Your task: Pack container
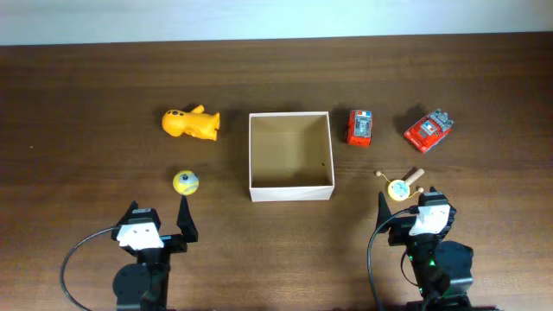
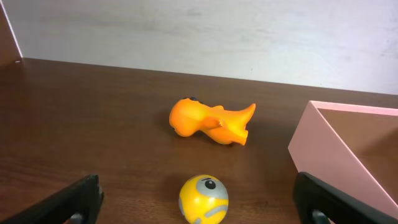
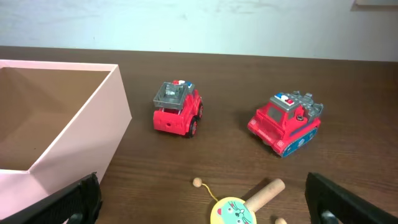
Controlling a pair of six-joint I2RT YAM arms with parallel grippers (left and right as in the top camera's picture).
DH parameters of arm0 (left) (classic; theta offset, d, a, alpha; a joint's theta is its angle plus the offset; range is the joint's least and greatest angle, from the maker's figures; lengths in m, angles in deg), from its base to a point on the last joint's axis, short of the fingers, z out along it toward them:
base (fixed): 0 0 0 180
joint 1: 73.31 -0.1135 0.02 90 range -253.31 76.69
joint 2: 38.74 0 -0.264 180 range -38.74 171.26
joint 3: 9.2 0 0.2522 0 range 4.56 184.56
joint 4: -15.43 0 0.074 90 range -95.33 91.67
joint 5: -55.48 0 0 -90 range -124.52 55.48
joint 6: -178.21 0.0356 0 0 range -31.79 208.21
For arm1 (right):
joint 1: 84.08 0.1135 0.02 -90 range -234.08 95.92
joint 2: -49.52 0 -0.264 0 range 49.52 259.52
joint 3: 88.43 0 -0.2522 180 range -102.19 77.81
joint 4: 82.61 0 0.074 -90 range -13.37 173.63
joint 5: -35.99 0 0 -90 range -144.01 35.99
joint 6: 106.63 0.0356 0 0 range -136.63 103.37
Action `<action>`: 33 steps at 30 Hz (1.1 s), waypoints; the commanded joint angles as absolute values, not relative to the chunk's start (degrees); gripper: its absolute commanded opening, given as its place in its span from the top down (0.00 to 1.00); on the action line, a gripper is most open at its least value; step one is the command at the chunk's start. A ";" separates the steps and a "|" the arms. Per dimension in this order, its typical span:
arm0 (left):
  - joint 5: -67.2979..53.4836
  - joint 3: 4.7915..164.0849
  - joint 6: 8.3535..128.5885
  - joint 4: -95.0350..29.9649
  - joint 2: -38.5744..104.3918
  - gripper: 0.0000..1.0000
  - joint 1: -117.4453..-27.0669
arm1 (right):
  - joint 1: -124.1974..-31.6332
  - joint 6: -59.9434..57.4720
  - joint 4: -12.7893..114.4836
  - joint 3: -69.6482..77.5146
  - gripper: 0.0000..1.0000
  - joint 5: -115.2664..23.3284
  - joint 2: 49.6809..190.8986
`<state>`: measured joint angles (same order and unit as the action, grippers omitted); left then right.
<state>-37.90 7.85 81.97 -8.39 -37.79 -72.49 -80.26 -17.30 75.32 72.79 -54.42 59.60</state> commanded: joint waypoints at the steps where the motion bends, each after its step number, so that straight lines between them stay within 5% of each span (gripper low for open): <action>1: -37.29 7.48 81.84 -8.26 -37.94 0.01 -72.73 | -79.96 -17.72 75.49 72.99 0.01 -54.68 59.65; 33: -37.29 7.48 81.84 -8.26 -37.94 0.01 -72.73 | -79.96 -12.71 75.49 70.61 0.01 -52.89 59.65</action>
